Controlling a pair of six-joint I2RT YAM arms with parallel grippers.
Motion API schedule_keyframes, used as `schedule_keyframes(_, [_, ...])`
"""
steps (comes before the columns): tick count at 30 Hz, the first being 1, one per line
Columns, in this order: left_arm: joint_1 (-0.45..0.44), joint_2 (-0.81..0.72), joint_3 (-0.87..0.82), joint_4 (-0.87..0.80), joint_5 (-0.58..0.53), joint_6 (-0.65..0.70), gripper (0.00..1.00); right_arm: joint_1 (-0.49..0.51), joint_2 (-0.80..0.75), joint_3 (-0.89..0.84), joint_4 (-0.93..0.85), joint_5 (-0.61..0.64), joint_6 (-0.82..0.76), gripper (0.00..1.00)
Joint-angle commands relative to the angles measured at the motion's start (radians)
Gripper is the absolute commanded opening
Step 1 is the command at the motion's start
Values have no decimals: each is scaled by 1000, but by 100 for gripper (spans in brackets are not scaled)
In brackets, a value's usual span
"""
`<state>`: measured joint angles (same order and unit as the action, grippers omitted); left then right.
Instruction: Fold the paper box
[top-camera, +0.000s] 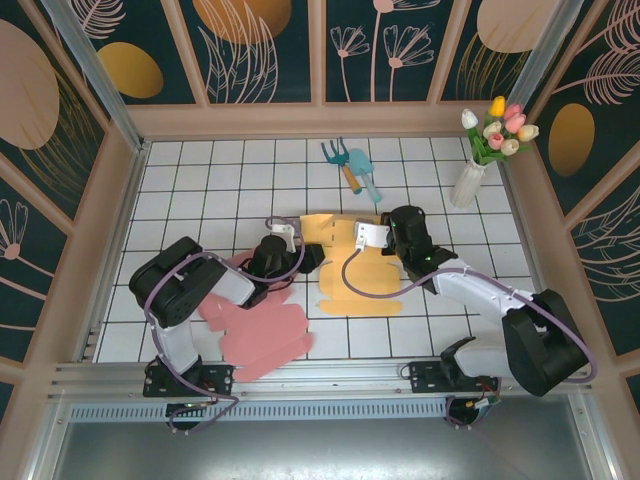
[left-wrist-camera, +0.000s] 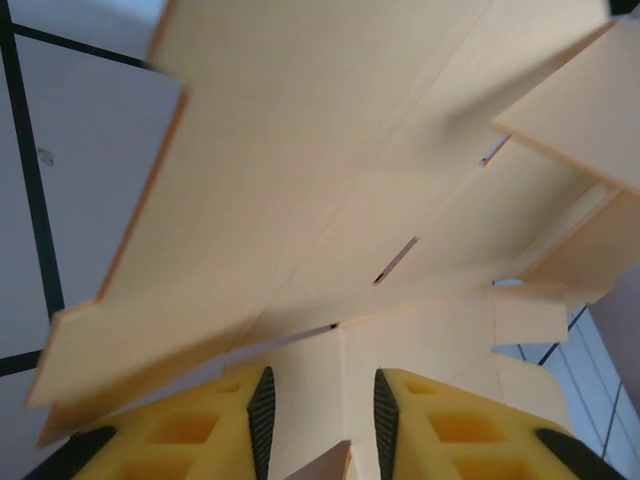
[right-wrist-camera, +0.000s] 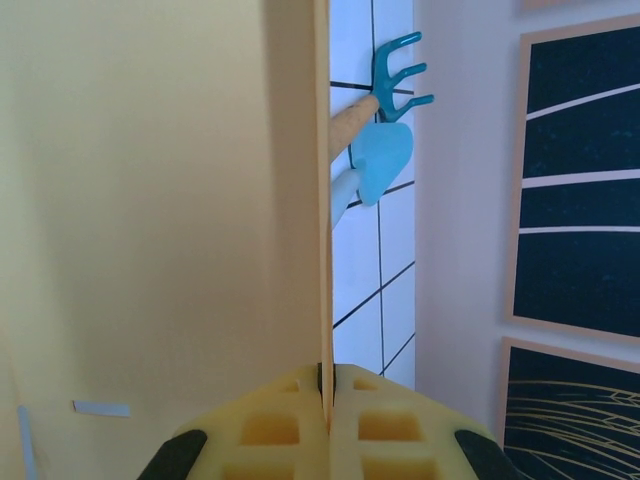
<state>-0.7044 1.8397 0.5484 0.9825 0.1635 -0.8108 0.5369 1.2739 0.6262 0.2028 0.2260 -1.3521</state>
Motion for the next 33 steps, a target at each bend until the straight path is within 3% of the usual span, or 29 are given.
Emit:
schedule_keyframes(1, [-4,5,12,-36,-36,25,40,4,-25,-6,-6,-36,26,0])
schedule_keyframes(5, [-3,-6,26,-83,-47,36,47,5,-24,-7,-13,-34,31,0])
schedule_keyframes(12, [-4,-46,12,-156,-121,65,48,5,-24,4,-14,-31,41,0])
schedule_keyframes(17, [-4,-27,15,-107,-60,48,47,5,-25,9,-21,-40,51,0])
schedule_keyframes(28, [-4,-52,80,-77,75,-13,26,5,30,41,-2,7,95,0])
schedule_keyframes(33, [-6,-48,98,-64,102,-36,25,-2,53,57,4,3,130,0])
